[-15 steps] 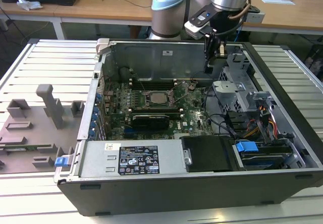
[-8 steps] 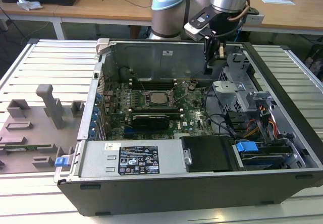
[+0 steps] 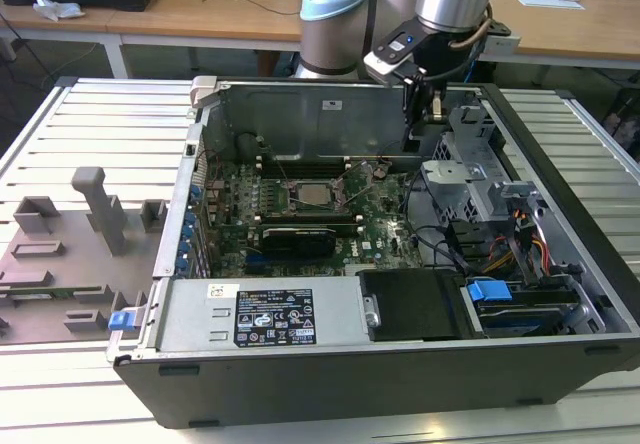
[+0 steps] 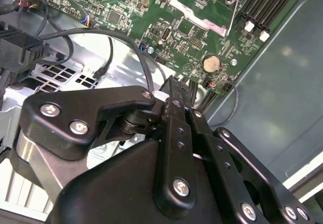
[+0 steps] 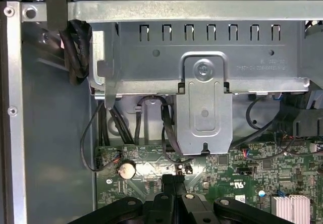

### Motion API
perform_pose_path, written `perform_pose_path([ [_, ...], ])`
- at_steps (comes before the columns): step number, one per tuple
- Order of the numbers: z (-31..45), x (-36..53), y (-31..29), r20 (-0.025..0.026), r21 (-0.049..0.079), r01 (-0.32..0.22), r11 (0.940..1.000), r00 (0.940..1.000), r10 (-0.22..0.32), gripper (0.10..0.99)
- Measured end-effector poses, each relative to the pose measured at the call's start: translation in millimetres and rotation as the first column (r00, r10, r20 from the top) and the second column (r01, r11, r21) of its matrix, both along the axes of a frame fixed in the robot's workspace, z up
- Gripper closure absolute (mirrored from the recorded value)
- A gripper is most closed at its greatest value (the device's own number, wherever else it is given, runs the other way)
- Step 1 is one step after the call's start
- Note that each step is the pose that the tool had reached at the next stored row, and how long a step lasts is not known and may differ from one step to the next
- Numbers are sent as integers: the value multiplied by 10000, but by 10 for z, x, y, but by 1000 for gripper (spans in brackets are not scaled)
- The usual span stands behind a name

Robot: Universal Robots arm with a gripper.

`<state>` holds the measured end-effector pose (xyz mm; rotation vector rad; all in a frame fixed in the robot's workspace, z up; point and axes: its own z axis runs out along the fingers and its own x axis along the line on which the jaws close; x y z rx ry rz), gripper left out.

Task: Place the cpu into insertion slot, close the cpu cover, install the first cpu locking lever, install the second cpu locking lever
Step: 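Close the cpu cover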

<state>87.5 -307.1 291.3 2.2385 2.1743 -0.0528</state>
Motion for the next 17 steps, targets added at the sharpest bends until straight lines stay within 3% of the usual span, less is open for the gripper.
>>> perform_pose_path([
  [8,-81,-41,0,0,5,1,10000,10000,-1,980],
  [17,-224,-73,0,-1,5,1,10000,10000,-1,980],
])
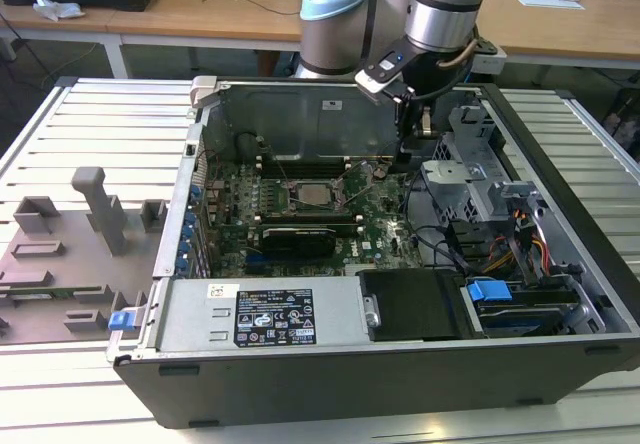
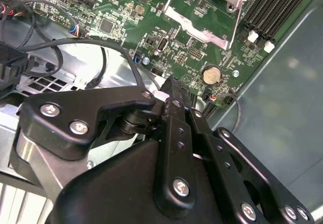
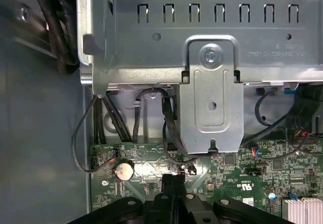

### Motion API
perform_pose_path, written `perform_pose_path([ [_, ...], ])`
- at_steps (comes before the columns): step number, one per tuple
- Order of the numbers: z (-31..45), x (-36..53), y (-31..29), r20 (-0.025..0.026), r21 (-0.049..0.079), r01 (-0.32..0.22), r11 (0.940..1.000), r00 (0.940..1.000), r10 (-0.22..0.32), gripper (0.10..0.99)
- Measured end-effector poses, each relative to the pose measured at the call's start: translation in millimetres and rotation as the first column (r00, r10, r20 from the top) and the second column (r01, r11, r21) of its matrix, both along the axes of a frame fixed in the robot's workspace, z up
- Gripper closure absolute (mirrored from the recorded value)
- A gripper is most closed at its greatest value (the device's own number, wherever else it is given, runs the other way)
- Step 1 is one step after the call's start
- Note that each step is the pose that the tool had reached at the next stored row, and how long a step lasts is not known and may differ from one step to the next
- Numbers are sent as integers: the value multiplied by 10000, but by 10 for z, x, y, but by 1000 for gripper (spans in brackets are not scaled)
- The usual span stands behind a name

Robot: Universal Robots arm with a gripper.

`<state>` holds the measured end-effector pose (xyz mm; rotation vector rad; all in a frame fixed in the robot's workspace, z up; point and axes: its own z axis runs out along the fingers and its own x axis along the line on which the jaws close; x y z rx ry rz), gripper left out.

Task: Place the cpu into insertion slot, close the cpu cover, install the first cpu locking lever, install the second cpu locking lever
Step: 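Close the cpu cover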

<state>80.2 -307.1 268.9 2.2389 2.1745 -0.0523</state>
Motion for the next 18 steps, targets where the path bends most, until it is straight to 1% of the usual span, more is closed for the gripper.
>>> perform_pose_path([
  [2,-38,-17,0,0,-1,-1,10000,10000,1,980],
  [7,-92,-45,0,0,-1,-1,10000,10000,1,980],
  [10,-134,-135,0,0,2,0,10000,10000,0,980],
  [11,-169,-156,0,1,1,0,10000,10000,0,980],
  [13,-198,-190,0,0,0,-1,10000,10000,1,980],
  [14,-209,-219,0,0,-2,-2,10000,10000,2,980],
  [15,-213,-274,0,0,3,0,10000,10000,0,980],
  [18,-214,-336,0,0,19,0,10000,10000,0,980],
])
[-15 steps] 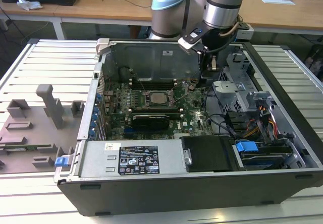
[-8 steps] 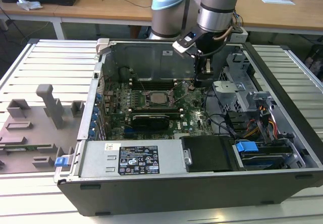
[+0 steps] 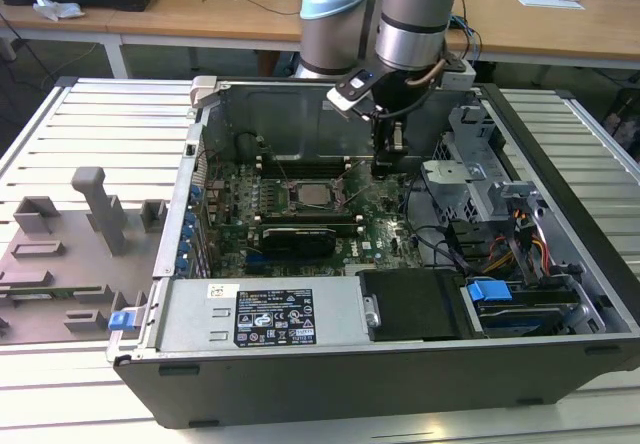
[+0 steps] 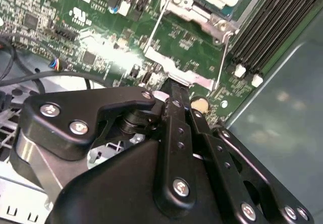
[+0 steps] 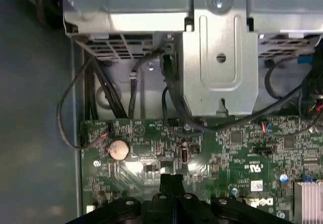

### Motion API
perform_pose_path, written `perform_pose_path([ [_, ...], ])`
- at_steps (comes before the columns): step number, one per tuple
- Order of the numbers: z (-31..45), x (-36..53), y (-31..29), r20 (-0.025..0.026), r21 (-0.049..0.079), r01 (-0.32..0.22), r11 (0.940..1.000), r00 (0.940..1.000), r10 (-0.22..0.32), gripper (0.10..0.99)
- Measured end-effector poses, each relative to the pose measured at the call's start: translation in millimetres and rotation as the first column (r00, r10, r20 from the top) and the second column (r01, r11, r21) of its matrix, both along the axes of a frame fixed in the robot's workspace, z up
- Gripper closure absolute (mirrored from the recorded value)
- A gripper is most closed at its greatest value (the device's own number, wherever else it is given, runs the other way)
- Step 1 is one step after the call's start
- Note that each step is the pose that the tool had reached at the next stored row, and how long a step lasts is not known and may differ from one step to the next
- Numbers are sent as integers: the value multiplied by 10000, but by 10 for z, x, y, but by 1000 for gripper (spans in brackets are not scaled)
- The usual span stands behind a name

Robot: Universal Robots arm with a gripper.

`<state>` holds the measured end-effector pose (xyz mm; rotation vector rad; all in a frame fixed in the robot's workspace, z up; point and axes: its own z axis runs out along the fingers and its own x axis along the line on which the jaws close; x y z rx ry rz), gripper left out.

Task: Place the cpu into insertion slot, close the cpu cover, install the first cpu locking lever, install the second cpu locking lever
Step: 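Close the cpu cover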

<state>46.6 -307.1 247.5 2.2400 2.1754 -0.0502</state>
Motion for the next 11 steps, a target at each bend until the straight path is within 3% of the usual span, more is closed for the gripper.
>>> perform_pose_path([
  [11,-8,-247,0,0,8,-1,10000,10000,1,980],
])
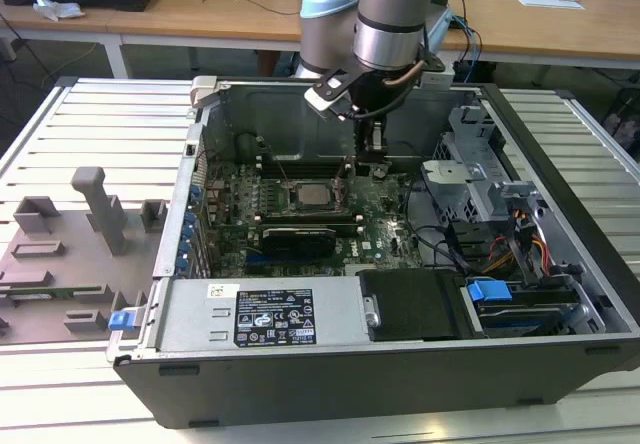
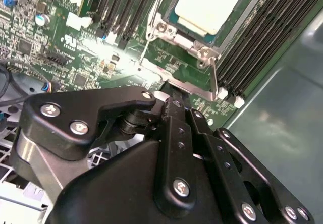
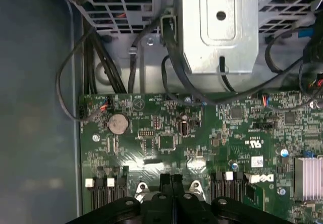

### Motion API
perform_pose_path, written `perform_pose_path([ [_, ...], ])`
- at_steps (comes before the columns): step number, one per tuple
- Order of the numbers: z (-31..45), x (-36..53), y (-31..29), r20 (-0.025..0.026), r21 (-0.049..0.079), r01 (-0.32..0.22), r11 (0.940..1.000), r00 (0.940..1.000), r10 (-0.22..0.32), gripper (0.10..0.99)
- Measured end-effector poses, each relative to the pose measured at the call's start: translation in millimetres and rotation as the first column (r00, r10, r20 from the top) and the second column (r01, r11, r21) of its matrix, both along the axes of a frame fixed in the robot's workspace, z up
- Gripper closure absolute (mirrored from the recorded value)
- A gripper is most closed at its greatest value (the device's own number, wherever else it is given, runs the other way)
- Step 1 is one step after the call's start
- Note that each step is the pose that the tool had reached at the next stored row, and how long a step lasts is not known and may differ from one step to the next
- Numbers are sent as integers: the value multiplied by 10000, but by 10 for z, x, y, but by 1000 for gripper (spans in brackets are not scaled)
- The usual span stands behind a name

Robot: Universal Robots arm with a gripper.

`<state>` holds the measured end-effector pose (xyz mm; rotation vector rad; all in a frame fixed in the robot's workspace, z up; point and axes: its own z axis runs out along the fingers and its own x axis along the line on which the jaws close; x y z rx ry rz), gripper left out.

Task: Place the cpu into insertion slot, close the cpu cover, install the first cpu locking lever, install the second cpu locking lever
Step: 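Close the cpu cover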

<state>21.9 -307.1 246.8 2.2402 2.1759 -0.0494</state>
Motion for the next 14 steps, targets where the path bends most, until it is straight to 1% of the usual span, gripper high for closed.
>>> perform_pose_path([
  [3,-4,-76,0,0,-1,0,10000,10000,0,980],
  [6,-6,-125,0,0,-1,1,10000,10000,-1,980],
  [14,-9,-166,0,0,-1,0,10000,10000,0,980],
])
